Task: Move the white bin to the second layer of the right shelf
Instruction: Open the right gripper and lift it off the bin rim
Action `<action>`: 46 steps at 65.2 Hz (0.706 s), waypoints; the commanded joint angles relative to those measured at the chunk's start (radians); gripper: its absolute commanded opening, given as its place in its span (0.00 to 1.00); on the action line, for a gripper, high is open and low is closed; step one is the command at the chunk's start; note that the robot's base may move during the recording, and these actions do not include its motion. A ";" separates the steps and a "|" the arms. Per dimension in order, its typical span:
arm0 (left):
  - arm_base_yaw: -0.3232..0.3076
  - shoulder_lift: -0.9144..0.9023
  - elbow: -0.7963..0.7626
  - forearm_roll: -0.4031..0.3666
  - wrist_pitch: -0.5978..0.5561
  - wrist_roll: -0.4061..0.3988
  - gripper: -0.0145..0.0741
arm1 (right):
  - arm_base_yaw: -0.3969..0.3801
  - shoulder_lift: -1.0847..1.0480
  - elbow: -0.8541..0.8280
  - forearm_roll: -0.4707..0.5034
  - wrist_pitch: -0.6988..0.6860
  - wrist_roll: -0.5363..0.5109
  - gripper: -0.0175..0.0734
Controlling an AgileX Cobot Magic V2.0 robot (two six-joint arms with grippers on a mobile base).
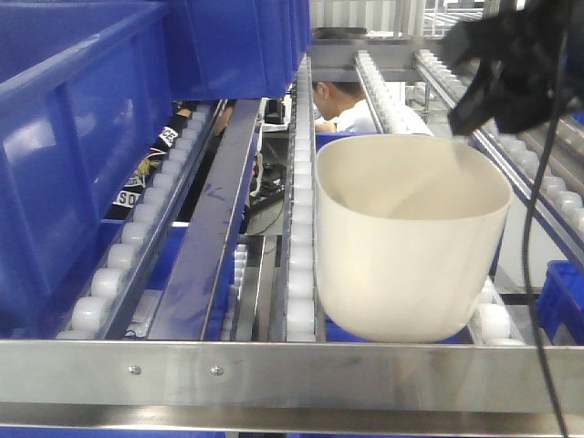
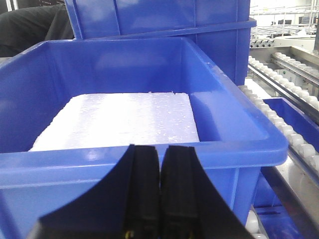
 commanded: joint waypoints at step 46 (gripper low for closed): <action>-0.002 -0.013 0.033 -0.005 -0.087 -0.007 0.26 | -0.237 -0.669 0.238 0.002 -0.187 -0.003 0.22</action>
